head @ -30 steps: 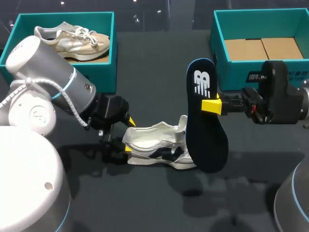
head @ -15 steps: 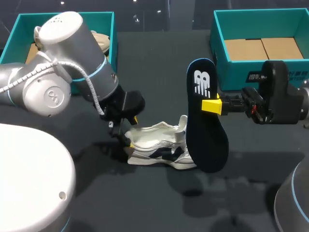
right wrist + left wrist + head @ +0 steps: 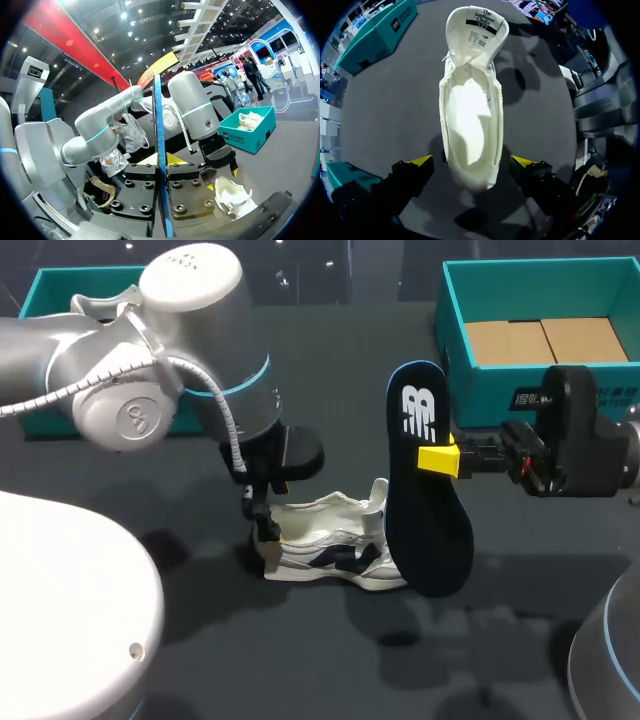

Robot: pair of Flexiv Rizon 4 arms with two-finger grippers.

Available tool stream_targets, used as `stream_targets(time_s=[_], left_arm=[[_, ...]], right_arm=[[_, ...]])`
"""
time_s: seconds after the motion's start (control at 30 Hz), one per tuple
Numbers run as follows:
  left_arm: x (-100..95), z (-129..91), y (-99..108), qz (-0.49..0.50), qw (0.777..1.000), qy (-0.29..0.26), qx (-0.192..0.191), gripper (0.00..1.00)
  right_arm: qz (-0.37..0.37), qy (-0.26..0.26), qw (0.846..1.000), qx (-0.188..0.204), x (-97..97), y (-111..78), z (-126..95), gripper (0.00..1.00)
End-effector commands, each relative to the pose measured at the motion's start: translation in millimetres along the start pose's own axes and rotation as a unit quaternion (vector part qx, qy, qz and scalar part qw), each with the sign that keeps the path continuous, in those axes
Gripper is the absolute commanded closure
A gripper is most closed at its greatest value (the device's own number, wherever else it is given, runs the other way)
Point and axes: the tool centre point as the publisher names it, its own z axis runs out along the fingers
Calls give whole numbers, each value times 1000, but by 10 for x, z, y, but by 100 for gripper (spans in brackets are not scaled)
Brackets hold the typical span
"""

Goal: Take the shoe out of the shoebox, open the shoe tongue, remove and reinsert the insole, then place the shoe into the shoebox

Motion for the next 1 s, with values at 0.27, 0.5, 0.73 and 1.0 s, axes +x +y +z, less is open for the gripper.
stream_targets(time_s=[0.27,0.5,0.73,1.0], left_arm=[[-177,-151,-305,4,1000,-17,-7,0],[-332,62,-575,3,1000,-24,-12,0],[-388,334,-694,-1,1000,-22,-19,0],[-423,531,-706,-11,999,-23,-34,24]], right_arm=[[0,-1,1000,0,3,-8,10,100],[0,-1,1000,0,3,-8,10,100],[0,-1,1000,0,3,-8,10,100],[0,-1,1000,0,3,-8,10,100]])
